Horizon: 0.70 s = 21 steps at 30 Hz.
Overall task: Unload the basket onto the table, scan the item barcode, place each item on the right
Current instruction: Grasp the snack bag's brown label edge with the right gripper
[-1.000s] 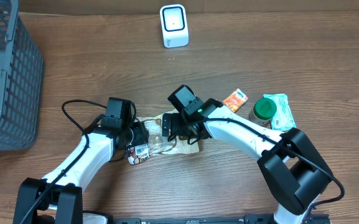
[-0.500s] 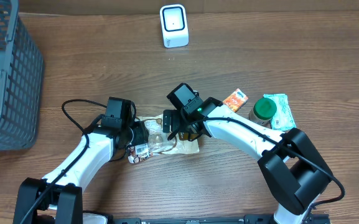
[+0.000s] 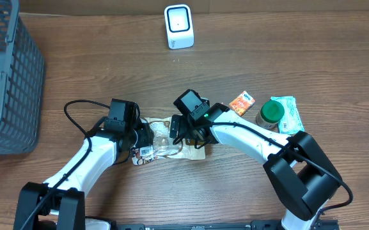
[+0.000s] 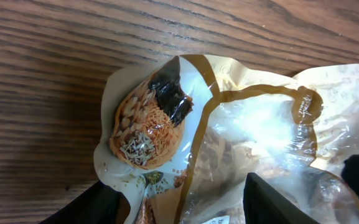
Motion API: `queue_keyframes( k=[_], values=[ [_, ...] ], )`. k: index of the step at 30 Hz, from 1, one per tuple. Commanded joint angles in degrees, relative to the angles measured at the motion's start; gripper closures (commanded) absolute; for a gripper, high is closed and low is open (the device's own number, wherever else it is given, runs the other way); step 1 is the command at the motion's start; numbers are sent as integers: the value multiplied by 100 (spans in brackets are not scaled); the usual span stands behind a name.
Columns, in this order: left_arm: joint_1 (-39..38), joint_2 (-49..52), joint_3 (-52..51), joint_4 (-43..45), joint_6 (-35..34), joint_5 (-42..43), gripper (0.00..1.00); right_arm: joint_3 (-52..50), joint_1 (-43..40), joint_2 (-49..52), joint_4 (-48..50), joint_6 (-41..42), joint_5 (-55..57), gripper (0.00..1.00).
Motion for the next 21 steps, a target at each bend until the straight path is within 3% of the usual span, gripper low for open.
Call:
queue_keyframes(
  k=[1,8,14,21],
  values=[
    [-37,83,131,-7,129,68,45,-37,-13,328,96,210,-693,0],
    [-37,87,131,-4,129,68,50,-37,-13,522,339,203,-1694,2],
    [-37,87,133,-9,129,68,51,-37,-20,522,645,164,-2179,21],
    [-37,87,131,-9,129,68,50,-39,-26,527,1067,164,-2640,35]
  ],
)
